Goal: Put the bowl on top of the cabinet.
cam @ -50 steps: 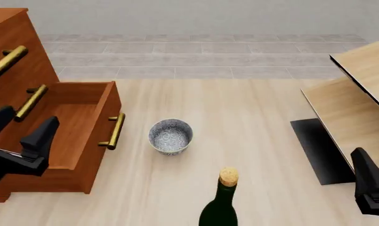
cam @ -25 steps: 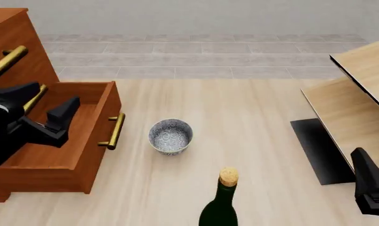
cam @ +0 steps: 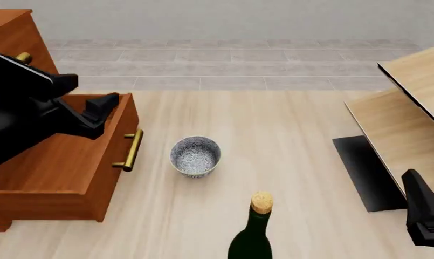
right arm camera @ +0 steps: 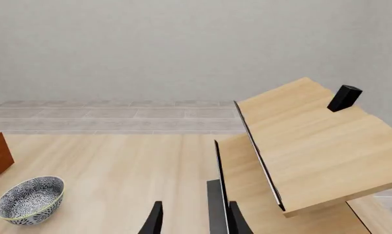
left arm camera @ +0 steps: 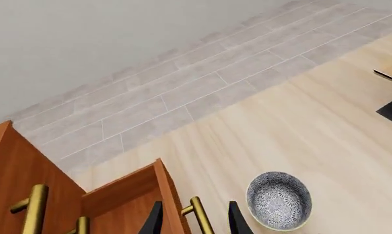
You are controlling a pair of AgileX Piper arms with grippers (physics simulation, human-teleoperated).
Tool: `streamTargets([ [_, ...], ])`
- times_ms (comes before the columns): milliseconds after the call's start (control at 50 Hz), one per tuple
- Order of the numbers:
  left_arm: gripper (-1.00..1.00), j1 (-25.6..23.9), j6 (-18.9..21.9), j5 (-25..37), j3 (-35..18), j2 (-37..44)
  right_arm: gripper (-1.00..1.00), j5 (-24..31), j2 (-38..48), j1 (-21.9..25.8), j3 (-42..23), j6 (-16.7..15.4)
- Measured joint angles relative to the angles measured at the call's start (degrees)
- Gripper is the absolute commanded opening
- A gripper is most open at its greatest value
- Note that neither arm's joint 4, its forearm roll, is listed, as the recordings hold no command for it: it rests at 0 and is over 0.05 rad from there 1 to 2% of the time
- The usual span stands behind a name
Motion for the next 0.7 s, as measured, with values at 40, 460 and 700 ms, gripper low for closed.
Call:
streamTargets([
  [40, 1.00, -0.4, 0.1, 0.6, -0.8, 0.7, 1.00, 0.0, 0.0, 0.0, 0.0, 0.0],
  [460, 1.00, -3.9, 0.2, 6.1, -8.2, 7.9, 1.00, 0.0, 0.0, 0.0, 0.0, 0.0],
  [700, 1.00, -4.9, -1.5, 9.8, -12.3, 12.5, 1.00, 0.0, 0.0, 0.0, 0.0, 0.0],
])
